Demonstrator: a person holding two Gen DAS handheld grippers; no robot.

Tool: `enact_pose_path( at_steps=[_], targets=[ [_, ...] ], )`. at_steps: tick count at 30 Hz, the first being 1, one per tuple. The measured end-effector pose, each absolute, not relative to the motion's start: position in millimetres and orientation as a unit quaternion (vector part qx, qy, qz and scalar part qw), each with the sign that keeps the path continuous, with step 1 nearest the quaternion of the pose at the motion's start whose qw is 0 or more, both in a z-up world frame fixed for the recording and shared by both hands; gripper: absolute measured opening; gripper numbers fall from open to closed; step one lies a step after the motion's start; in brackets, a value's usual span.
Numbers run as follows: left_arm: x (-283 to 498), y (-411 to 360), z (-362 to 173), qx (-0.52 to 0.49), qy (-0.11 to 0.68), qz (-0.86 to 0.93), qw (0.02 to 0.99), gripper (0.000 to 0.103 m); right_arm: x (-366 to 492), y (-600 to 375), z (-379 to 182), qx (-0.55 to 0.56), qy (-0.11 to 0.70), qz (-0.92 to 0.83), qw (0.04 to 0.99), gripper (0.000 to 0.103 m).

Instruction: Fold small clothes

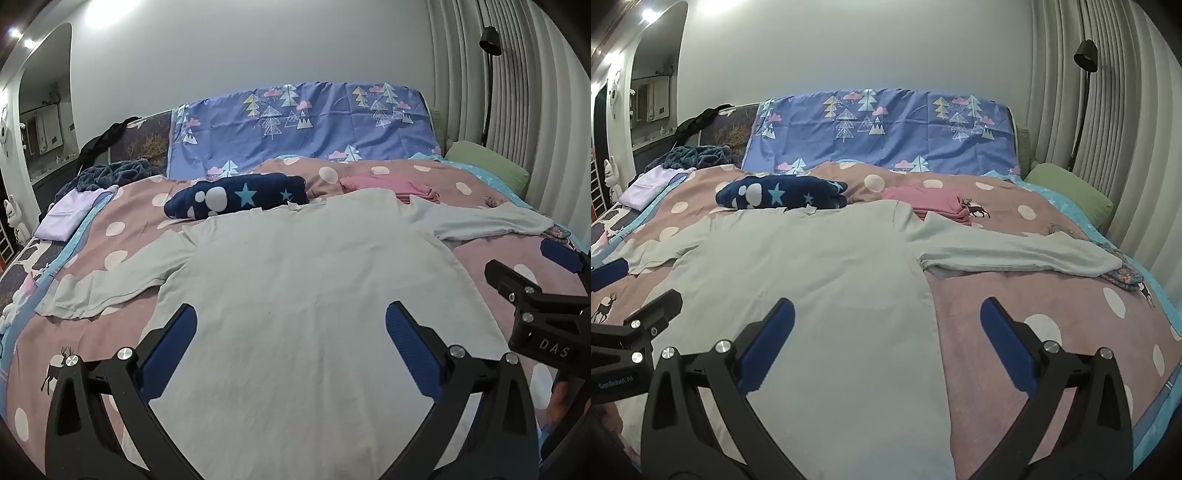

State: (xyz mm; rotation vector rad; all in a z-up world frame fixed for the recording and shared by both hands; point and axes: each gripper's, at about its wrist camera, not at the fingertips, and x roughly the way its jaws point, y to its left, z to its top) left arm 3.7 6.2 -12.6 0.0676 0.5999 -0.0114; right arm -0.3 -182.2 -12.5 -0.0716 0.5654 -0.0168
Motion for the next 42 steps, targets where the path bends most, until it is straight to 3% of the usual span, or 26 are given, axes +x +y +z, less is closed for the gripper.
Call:
enact_pose_path(
  at_steps=[42],
  targets=[
    [9.3,15.8,-32.5,0.023,0.325,-0.002,0.945,0.102,13.7,-170.6,-32.7,-0.030,0.338,-0.019,0.941,0.101]
  ],
)
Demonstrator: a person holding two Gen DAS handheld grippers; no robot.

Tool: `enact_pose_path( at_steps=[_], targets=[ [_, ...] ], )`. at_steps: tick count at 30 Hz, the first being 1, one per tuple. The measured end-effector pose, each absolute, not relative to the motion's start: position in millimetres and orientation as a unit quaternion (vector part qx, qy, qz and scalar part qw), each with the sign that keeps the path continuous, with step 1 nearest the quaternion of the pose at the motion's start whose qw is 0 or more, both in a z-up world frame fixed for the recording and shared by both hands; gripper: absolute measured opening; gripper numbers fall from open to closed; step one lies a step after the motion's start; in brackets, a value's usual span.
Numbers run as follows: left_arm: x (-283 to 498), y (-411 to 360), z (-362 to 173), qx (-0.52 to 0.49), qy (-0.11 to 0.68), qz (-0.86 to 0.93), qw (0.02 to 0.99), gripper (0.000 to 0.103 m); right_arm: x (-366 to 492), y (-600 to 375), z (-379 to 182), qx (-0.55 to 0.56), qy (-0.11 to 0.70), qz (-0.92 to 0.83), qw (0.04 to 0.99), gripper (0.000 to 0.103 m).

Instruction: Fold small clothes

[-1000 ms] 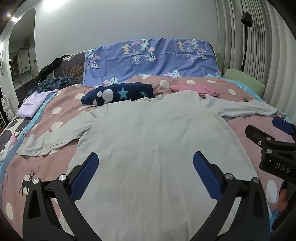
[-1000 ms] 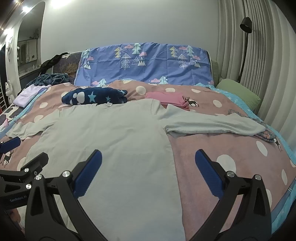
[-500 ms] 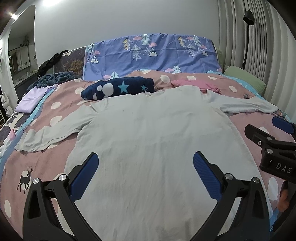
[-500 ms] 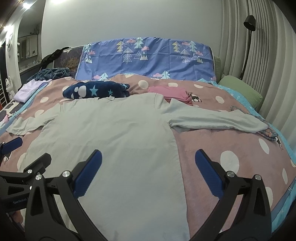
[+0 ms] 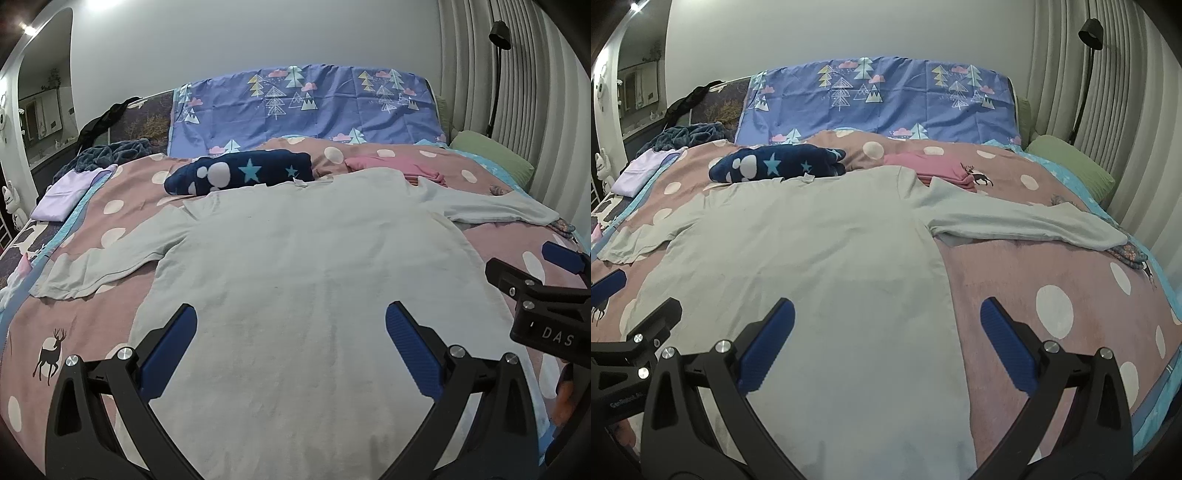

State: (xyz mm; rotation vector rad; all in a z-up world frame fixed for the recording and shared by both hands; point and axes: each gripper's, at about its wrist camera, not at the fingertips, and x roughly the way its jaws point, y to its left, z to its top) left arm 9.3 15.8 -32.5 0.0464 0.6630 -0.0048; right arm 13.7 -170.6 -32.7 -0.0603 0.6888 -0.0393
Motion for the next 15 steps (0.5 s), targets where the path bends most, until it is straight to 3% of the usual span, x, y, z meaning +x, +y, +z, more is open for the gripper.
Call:
enact_pose_path(
  at_steps=[15],
  targets=[
    [10.7,17.4,-36.1,0.019,0.330,-0.005,0.944,0.102,16.4,-170.0,-39.2,-0.031,0.348,-0.019,0.937,0.101]
  ],
)
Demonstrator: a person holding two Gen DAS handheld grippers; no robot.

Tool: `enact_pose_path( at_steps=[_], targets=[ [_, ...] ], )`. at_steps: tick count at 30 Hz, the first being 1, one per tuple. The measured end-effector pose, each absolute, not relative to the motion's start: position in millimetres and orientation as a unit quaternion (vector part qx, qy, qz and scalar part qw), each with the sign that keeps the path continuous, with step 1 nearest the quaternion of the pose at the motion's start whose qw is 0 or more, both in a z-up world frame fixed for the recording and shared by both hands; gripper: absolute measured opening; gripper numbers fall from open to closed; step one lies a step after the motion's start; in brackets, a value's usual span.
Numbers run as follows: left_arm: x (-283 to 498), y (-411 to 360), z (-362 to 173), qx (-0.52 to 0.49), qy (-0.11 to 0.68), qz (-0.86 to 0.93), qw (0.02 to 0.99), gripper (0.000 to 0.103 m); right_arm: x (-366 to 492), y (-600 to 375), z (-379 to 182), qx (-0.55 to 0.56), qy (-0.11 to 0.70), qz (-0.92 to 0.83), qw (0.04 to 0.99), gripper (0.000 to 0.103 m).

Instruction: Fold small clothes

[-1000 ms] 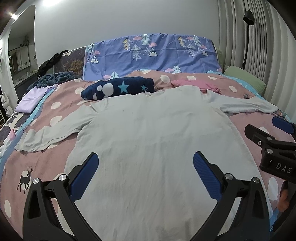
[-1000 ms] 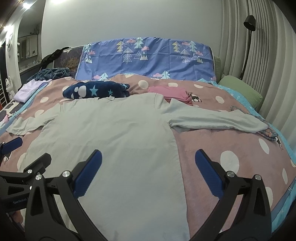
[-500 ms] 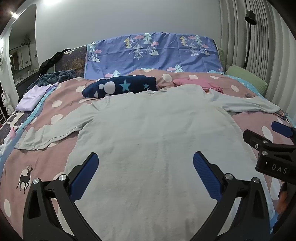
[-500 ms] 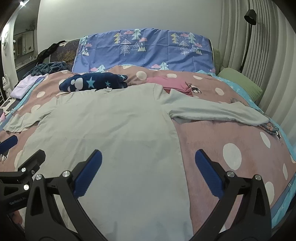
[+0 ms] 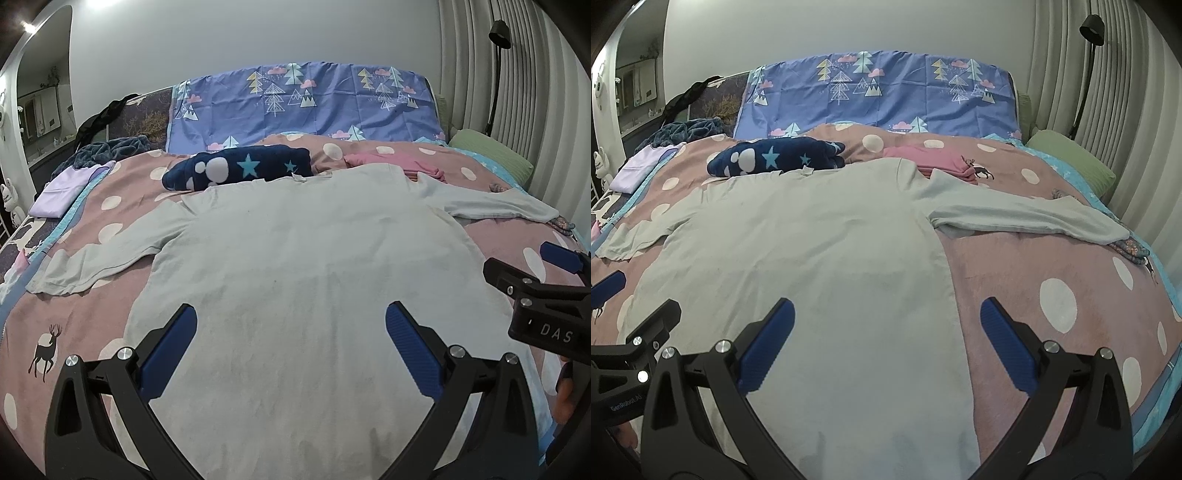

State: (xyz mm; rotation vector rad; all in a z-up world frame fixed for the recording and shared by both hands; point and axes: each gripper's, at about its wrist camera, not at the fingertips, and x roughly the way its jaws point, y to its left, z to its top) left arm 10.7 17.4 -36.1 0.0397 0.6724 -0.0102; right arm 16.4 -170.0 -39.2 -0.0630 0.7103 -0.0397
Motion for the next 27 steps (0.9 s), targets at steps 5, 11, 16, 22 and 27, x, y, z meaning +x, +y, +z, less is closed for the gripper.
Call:
enact_pose_path(
  at_steps=[5,11,16,22,27],
  targets=[
    [10.8,17.6,-38.1,0.017,0.326,-0.005,0.945,0.102,15.8,-168.6,-41.6,-0.032,0.349,-0.019,0.936,0.101],
    [10.6,18.2,-40.3,0.012,0.327,-0.013,0.945,0.102,17.0,-167.7,-42.9,-0.034,0.351,-0.017,0.936,0.101],
    [8.4,18.0,-40.5,0.013,0.321,-0.026,0.947,0.102,18.4,-166.9,-44.7,-0.034,0.353,-0.017,0.935,0.101],
    [7.9,17.9,-41.4,0.015,0.319,-0.030,0.947,0.102,17.9,-164.2,-45.7,-0.036,0.356,-0.017,0.934,0.101],
    [7.6,18.4,-41.6,0.016,0.319,-0.030,0.947,0.102,19.3,-164.0,-46.2,-0.036,0.357,-0.016,0.933,0.101]
  ],
)
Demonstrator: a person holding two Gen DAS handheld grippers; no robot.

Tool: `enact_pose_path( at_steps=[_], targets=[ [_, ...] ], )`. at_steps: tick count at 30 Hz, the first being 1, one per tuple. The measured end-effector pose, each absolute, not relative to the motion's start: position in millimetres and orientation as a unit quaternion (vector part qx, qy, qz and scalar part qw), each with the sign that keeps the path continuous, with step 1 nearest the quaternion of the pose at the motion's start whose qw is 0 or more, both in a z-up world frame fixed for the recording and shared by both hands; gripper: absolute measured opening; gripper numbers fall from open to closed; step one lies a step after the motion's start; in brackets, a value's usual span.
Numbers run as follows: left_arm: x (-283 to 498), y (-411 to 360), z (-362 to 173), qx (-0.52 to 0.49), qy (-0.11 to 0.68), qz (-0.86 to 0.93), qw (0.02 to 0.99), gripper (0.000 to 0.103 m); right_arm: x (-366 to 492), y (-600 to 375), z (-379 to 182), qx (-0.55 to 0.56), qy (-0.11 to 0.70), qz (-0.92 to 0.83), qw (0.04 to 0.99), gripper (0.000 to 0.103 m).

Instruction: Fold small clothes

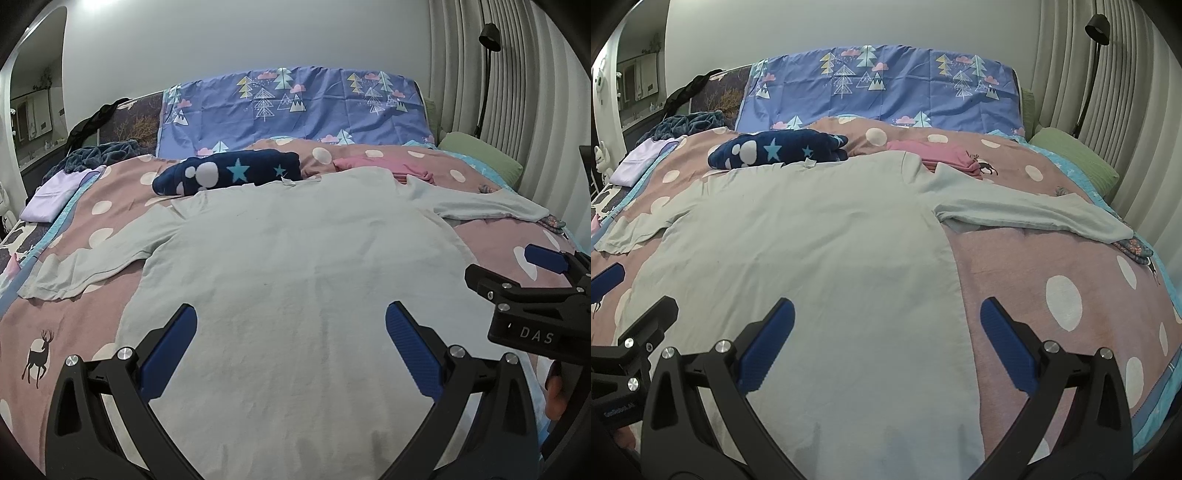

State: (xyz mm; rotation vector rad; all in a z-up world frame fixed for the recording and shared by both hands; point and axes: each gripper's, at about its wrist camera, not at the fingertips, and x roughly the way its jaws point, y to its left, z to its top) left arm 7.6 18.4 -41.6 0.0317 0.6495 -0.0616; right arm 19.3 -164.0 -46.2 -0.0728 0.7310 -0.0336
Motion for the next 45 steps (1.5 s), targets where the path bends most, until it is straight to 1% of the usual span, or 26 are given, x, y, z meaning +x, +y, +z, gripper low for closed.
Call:
enact_pose_path(
  at_steps=[21,29,33,35,36,38,39,40,42,45],
  targets=[
    [15.9,44.1,-47.2,-0.003,0.328,-0.017,0.944,0.102,36.2,-148.6,-54.2,-0.058,0.375,-0.012,0.925,0.101],
    [29.3,82.0,-55.5,-0.040,0.343,-0.027,0.938,0.102,51.5,-137.4,-58.7,-0.077,0.382,-0.011,0.921,0.101],
    [39.9,141.3,-63.1,-0.091,0.352,0.005,0.931,0.102,61.0,-133.0,-60.2,-0.085,0.381,-0.008,0.921,0.101],
    [43.6,184.0,-67.0,-0.122,0.353,0.042,0.927,0.099,66.3,-131.7,-61.9,-0.088,0.383,-0.005,0.920,0.101],
    [44.9,206.5,-69.0,-0.135,0.351,0.064,0.924,0.096,68.9,-131.3,-62.9,-0.087,0.385,-0.004,0.919,0.101],
    [46.0,253.7,-76.0,-0.166,0.349,0.106,0.916,0.086,74.1,-131.5,-65.7,-0.085,0.389,-0.004,0.917,0.101],
    [47.0,277.4,-80.4,-0.188,0.349,0.121,0.910,0.079,76.3,-132.1,-67.1,-0.085,0.391,-0.004,0.917,0.101],
    [48.0,304.8,-87.2,-0.218,0.350,0.136,0.901,0.074,79.2,-131.7,-69.4,-0.085,0.392,-0.005,0.916,0.101],
    [48.7,351.7,-101.7,-0.271,0.350,0.162,0.882,0.070,84.0,-132.5,-72.6,-0.085,0.394,-0.006,0.915,0.101],
    [50.7,414.4,-123.2,-0.342,0.338,0.198,0.854,0.070,90.6,-132.4,-78.1,-0.087,0.401,-0.011,0.912,0.101]
  ],
)
